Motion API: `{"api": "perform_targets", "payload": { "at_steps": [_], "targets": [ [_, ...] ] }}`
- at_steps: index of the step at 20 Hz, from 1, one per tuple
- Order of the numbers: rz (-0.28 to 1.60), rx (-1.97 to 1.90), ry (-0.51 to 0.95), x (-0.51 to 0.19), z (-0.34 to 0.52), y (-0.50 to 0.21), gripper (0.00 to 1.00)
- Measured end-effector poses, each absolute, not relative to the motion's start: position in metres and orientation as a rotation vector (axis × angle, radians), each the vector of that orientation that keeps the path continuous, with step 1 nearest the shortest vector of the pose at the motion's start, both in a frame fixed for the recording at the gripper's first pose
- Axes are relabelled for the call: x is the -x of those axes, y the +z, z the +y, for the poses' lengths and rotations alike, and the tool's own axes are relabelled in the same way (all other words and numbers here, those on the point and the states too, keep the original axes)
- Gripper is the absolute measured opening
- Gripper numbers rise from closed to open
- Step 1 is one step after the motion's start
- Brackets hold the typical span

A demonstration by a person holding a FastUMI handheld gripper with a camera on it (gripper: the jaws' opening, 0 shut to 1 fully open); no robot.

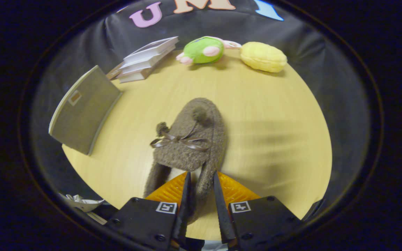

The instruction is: Open the storage box then place both shoes into the box .Put the left shoe in first, then the right shoe, with the right side of both shoes facing outward in a uniform manner.

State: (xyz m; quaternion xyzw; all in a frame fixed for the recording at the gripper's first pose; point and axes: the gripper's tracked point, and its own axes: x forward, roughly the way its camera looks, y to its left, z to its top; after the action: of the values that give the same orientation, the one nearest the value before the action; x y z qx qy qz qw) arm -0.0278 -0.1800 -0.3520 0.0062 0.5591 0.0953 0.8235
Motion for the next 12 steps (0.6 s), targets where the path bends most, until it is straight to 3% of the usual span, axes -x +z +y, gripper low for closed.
{"api": "perform_targets", "payload": {
  "at_steps": [2,4,5,7,12],
  "targets": [
    [1.185,-0.017,0.164,0.022,-0.186,-0.354,0.42],
    [1.206,-0.043,0.151,0.026,-0.185,-0.352,0.17],
    [1.193,-0.041,0.117,0.024,-0.191,-0.351,0.17],
    [1.213,-0.069,0.085,0.026,-0.191,-0.350,0.04],
    [1.248,-0.211,0.022,0.025,-0.178,-0.335,0.04]
  ]
}}
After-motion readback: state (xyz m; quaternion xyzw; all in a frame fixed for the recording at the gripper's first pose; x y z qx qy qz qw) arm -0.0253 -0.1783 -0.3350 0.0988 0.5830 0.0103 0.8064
